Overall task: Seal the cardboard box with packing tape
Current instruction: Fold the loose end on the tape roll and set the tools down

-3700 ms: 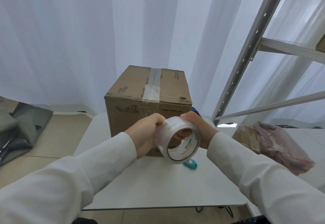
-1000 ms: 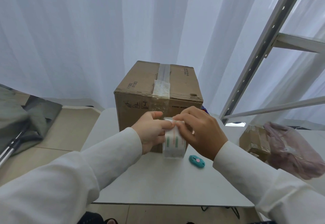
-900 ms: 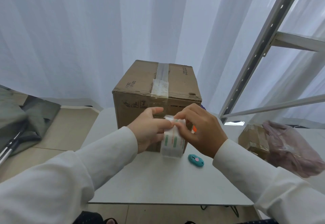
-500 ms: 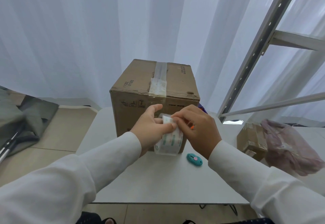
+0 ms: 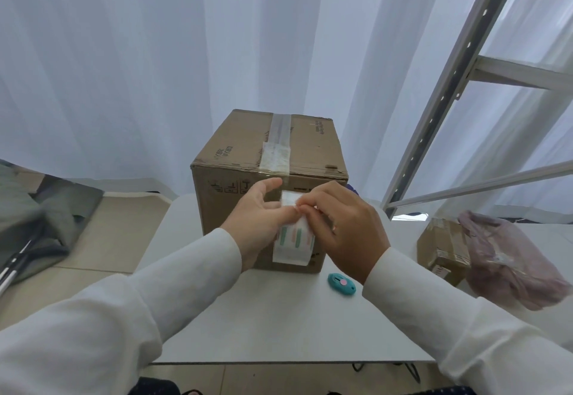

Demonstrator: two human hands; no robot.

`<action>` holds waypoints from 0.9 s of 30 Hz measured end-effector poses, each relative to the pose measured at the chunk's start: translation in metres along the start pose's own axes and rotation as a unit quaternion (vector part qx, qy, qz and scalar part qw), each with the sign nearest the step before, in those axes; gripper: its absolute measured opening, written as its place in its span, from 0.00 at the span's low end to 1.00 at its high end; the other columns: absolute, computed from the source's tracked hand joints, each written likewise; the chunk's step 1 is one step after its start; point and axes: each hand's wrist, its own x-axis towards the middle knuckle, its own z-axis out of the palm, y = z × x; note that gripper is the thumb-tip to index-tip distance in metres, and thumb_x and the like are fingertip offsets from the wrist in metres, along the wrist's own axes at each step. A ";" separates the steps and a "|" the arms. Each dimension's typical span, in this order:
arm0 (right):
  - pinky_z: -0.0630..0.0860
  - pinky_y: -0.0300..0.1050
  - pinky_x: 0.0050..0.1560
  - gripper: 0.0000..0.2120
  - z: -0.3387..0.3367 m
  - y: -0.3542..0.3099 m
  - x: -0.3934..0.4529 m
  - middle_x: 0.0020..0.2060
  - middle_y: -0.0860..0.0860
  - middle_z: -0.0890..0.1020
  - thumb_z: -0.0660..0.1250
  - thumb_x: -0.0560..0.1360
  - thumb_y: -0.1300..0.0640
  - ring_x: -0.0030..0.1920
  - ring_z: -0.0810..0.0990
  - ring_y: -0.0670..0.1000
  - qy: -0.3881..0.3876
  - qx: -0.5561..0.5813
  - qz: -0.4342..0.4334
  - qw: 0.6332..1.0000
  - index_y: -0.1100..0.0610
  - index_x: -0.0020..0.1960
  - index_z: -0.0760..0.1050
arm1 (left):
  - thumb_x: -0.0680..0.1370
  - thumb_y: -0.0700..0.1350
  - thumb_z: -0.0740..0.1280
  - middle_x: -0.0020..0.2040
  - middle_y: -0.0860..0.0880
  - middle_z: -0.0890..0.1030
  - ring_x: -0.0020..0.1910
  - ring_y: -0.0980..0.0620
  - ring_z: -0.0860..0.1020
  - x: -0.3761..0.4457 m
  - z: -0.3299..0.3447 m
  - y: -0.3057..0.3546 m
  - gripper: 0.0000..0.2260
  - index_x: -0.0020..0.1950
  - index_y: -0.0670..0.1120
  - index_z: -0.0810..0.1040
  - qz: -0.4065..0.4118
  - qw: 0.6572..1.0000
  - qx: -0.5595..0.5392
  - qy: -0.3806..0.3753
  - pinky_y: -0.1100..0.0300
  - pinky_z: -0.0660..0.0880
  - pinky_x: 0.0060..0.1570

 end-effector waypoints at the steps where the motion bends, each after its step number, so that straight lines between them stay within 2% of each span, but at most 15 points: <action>1: 0.75 0.35 0.37 0.10 -0.002 0.000 0.000 0.41 0.51 0.81 0.61 0.75 0.54 0.40 0.78 0.48 -0.013 -0.007 0.000 1.000 0.57 0.48 0.79 | 0.76 0.35 0.63 0.44 0.45 0.81 0.36 0.52 0.82 0.001 -0.001 0.002 0.24 0.70 0.48 0.63 -0.008 1.000 -0.022 -0.003 0.61 0.81 0.33; 2: 0.74 0.35 0.37 0.12 -0.005 0.000 0.000 0.42 0.51 0.81 0.60 0.75 0.53 0.40 0.78 0.48 -0.026 -0.009 0.001 1.000 0.57 0.50 0.79 | 0.77 0.36 0.60 0.44 0.44 0.80 0.35 0.51 0.82 0.002 -0.002 0.005 0.19 0.68 0.47 0.64 -0.024 0.998 -0.058 -0.003 0.60 0.81 0.32; 4: 0.74 0.34 0.38 0.14 -0.008 0.006 0.000 0.44 0.51 0.82 0.59 0.76 0.52 0.42 0.79 0.48 -0.050 -0.008 -0.011 0.999 0.57 0.52 0.79 | 0.79 0.41 0.56 0.42 0.43 0.81 0.34 0.49 0.82 0.002 -0.003 0.010 0.08 0.56 0.44 0.69 -0.059 0.990 -0.130 -0.012 0.59 0.81 0.32; 6: 0.76 0.37 0.40 0.16 -0.010 0.012 -0.002 0.45 0.51 0.83 0.57 0.77 0.50 0.43 0.79 0.49 -0.071 -0.015 -0.047 0.996 0.57 0.54 0.79 | 0.79 0.49 0.57 0.40 0.42 0.82 0.34 0.49 0.83 0.000 -0.005 0.008 0.10 0.52 0.43 0.70 -0.070 0.987 -0.142 -0.019 0.58 0.81 0.33; 7: 0.77 0.38 0.41 0.18 -0.012 0.014 -0.002 0.45 0.51 0.83 0.55 0.78 0.49 0.43 0.79 0.49 -0.077 -0.019 -0.063 0.995 0.57 0.54 0.79 | 0.77 0.50 0.61 0.42 0.43 0.83 0.36 0.49 0.83 0.000 -0.005 0.005 0.13 0.56 0.43 0.71 -0.065 0.991 -0.115 -0.014 0.58 0.81 0.34; 9: 0.77 0.39 0.42 0.19 -0.013 0.014 -0.003 0.45 0.52 0.83 0.54 0.78 0.49 0.43 0.80 0.50 -0.078 -0.024 -0.081 0.993 0.58 0.54 0.79 | 0.76 0.43 0.65 0.49 0.43 0.81 0.40 0.49 0.82 -0.002 -0.005 0.001 0.20 0.66 0.44 0.66 -0.053 0.996 -0.071 -0.006 0.59 0.81 0.34; 11: 0.76 0.39 0.43 0.17 -0.012 0.012 -0.003 0.45 0.53 0.83 0.57 0.77 0.51 0.44 0.80 0.51 -0.072 -0.040 -0.083 0.993 0.59 0.54 0.79 | 0.76 0.38 0.64 0.49 0.44 0.78 0.41 0.49 0.80 -0.001 -0.005 -0.002 0.21 0.69 0.45 0.65 -0.053 0.996 -0.073 -0.002 0.61 0.80 0.33; 13: 0.75 0.35 0.44 0.16 -0.010 0.008 -0.004 0.46 0.52 0.84 0.58 0.75 0.52 0.45 0.80 0.48 -0.061 -0.016 -0.047 0.997 0.58 0.55 0.79 | 0.77 0.36 0.62 0.47 0.44 0.78 0.41 0.49 0.79 0.000 -0.004 -0.002 0.20 0.68 0.44 0.65 -0.054 0.994 -0.098 0.000 0.61 0.80 0.33; 15: 0.75 0.30 0.44 0.13 -0.013 -0.001 -0.002 0.45 0.46 0.83 0.59 0.75 0.53 0.44 0.80 0.41 -0.022 0.120 0.094 0.988 0.54 0.54 0.79 | 0.77 0.36 0.62 0.46 0.44 0.79 0.40 0.49 0.80 0.001 -0.004 -0.002 0.20 0.68 0.43 0.65 -0.051 0.993 -0.103 -0.006 0.61 0.80 0.34; 17: 0.77 0.33 0.42 0.08 -0.017 -0.004 0.003 0.39 0.41 0.82 0.61 0.75 0.53 0.41 0.81 0.42 0.024 0.250 0.258 0.933 0.46 0.45 0.79 | 0.77 0.36 0.63 0.45 0.44 0.80 0.41 0.50 0.81 0.001 -0.004 -0.003 0.21 0.69 0.45 0.65 -0.042 0.997 -0.070 -0.012 0.59 0.81 0.35; 19: 0.79 0.40 0.43 0.06 -0.021 0.004 0.009 0.34 0.46 0.81 0.63 0.74 0.49 0.37 0.80 0.46 0.031 0.277 0.366 0.888 0.47 0.39 0.76 | 0.76 0.36 0.63 0.43 0.46 0.82 0.39 0.52 0.82 0.000 -0.003 -0.005 0.22 0.69 0.46 0.63 -0.027 0.999 -0.035 -0.025 0.60 0.81 0.36; 20: 0.79 0.42 0.43 0.09 -0.023 0.007 0.012 0.33 0.49 0.80 0.63 0.74 0.46 0.36 0.80 0.47 -0.012 0.293 0.413 0.863 0.50 0.39 0.75 | 0.76 0.36 0.63 0.43 0.47 0.82 0.37 0.53 0.82 -0.001 -0.002 -0.005 0.23 0.69 0.46 0.63 -0.021 0.999 -0.028 -0.030 0.61 0.81 0.35; 22: 0.79 0.44 0.43 0.15 -0.025 0.008 0.013 0.35 0.52 0.81 0.63 0.72 0.42 0.38 0.80 0.50 -0.142 0.338 0.508 0.779 0.54 0.40 0.75 | 0.76 0.35 0.63 0.43 0.47 0.82 0.36 0.54 0.82 -0.002 0.001 -0.007 0.22 0.69 0.45 0.63 -0.015 0.999 -0.022 -0.039 0.62 0.81 0.35; 24: 0.78 0.49 0.46 0.14 -0.022 0.007 0.008 0.36 0.53 0.83 0.64 0.73 0.44 0.41 0.82 0.53 -0.226 0.379 0.567 0.696 0.55 0.40 0.75 | 0.76 0.36 0.63 0.45 0.47 0.82 0.40 0.52 0.82 -0.003 0.004 -0.009 0.23 0.70 0.46 0.62 -0.010 0.998 -0.009 -0.054 0.59 0.81 0.38; 27: 0.78 0.55 0.46 0.06 -0.022 0.010 0.004 0.34 0.53 0.84 0.67 0.74 0.54 0.41 0.83 0.56 -0.189 0.451 0.595 0.637 0.55 0.42 0.73 | 0.76 0.37 0.64 0.48 0.48 0.83 0.45 0.50 0.82 -0.002 0.005 -0.010 0.25 0.71 0.47 0.60 -0.003 0.997 0.014 -0.081 0.55 0.81 0.45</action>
